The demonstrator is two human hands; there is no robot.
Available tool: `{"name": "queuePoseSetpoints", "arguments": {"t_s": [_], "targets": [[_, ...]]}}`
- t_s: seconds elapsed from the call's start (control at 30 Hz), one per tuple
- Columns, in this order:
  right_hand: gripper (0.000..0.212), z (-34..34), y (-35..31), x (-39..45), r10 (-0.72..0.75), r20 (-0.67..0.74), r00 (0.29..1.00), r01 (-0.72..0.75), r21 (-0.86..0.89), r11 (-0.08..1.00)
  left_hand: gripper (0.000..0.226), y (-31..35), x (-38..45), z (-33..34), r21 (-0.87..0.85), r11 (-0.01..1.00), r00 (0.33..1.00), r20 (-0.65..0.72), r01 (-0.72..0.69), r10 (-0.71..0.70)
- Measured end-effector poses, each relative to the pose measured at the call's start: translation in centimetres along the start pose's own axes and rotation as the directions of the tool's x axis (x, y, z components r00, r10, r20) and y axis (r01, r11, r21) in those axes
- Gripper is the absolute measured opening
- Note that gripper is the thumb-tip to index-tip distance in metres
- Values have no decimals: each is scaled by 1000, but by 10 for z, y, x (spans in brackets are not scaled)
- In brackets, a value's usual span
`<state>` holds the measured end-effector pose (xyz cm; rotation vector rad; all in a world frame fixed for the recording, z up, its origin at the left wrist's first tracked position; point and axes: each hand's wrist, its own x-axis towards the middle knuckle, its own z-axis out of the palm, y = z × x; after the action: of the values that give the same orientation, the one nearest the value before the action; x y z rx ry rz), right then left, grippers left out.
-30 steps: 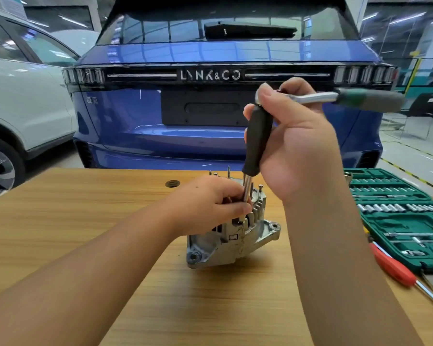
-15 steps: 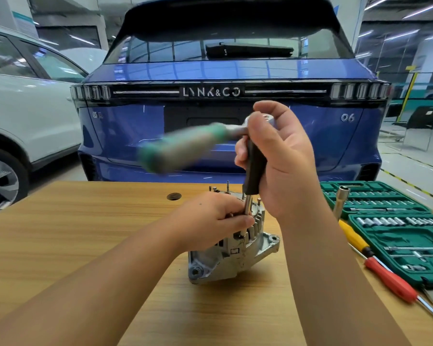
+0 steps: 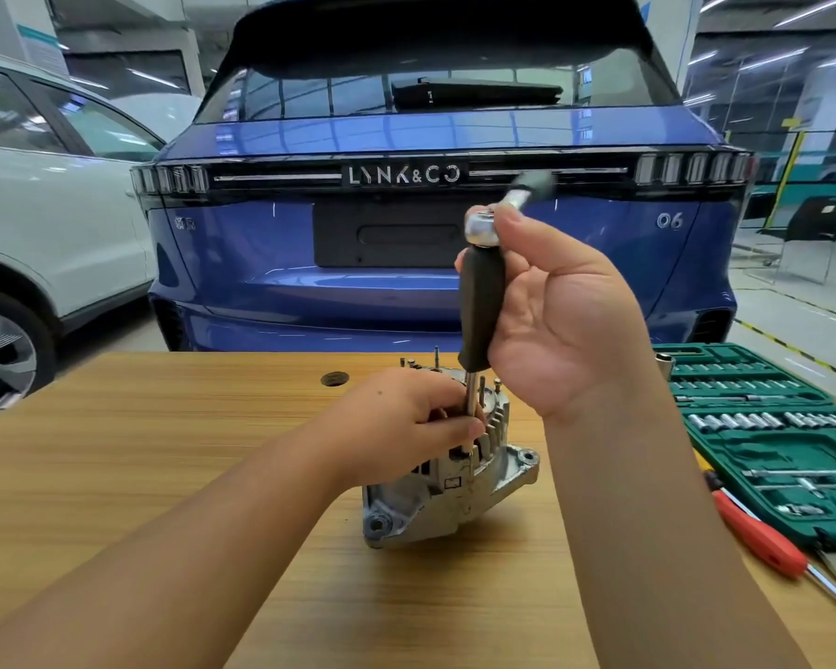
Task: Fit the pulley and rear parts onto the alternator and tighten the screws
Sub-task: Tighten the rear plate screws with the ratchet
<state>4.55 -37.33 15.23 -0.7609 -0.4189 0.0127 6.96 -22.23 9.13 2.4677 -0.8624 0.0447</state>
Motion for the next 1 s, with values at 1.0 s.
{"name": "queuePoseSetpoints", "arguments": {"t_s": [1.0], "targets": [[26,-1,0,1,-127,-49,991,108,-292,950,16,4,-1,-3,38,999,999,53,-7,5]]}}
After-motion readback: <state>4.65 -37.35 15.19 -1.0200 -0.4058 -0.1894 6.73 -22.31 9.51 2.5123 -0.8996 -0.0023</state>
